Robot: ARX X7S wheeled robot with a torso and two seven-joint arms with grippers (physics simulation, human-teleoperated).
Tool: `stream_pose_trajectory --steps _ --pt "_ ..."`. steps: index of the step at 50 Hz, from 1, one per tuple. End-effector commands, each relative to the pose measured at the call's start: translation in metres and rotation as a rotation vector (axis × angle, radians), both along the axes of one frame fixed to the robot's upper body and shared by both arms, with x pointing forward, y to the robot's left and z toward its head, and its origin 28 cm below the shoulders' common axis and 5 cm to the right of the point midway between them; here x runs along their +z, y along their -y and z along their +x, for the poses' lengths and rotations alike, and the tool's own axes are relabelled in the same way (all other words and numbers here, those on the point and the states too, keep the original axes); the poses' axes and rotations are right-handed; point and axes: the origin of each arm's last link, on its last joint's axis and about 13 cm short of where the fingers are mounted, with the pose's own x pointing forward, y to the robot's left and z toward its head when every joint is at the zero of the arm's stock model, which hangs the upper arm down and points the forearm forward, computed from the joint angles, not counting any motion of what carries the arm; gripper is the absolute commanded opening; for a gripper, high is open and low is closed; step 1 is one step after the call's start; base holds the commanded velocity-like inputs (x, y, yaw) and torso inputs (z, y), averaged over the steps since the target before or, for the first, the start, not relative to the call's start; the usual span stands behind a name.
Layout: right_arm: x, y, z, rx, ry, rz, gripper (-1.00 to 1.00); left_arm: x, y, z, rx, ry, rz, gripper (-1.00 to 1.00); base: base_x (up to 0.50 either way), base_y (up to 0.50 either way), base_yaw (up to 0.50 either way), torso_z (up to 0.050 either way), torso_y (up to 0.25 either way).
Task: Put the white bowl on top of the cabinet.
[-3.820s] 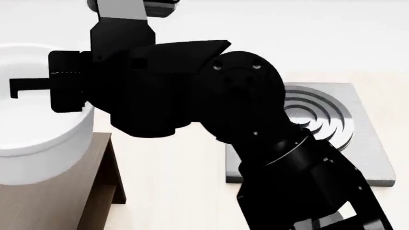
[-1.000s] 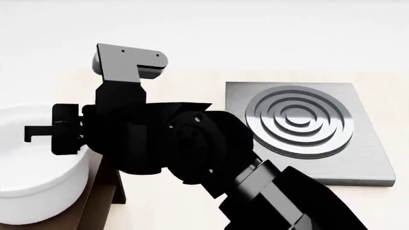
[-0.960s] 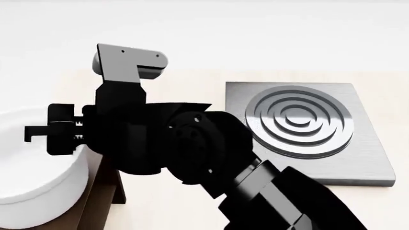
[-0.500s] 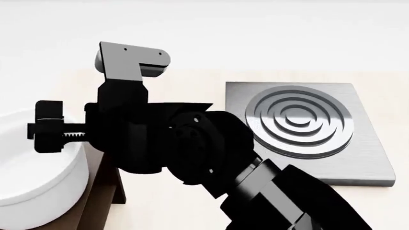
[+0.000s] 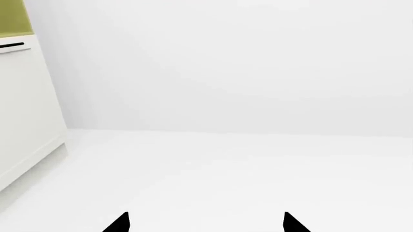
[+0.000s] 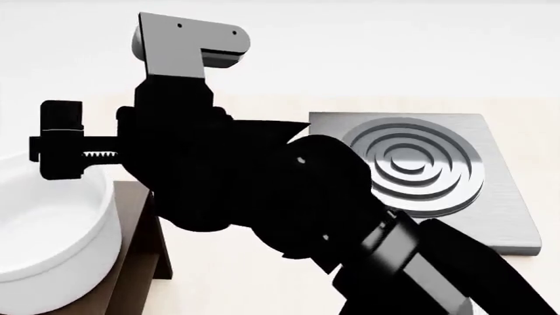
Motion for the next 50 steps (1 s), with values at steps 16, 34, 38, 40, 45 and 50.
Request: stream_pose_trajectory --steps 16,34,38,40,45,50 --pt "0.034 0.025 -0.028 -0.105 0.202 0.044 1.00 0.000 0.000 0.001 -0.001 -0.005 0.003 1.00 0.00 0.00 0.00 0.000 0.000" --pt "0.047 0.049 -0.058 -0.245 0.500 0.025 1.00 0.000 0.001 0.000 0.001 -0.005 0.006 1.00 0.00 0.00 0.00 0.000 0.000" --pt "0.048 0.055 -0.068 -0.254 0.531 0.025 1.00 0.000 0.001 0.000 0.002 -0.006 0.007 1.00 0.00 0.00 0.00 0.000 0.000" --pt "0.049 0.057 -0.071 -0.254 0.537 0.036 1.00 0.000 0.001 0.000 0.000 -0.006 0.007 1.00 0.00 0.00 0.00 0.000 0.000" --pt "0.053 0.063 -0.083 -0.257 0.570 0.051 1.00 0.000 0.001 0.000 0.000 -0.007 0.007 1.00 0.00 0.00 0.00 0.000 0.000" --pt "0.058 0.067 -0.091 -0.265 0.597 0.063 1.00 0.000 0.001 0.000 0.001 -0.006 0.007 1.00 0.00 0.00 0.00 0.000 0.000"
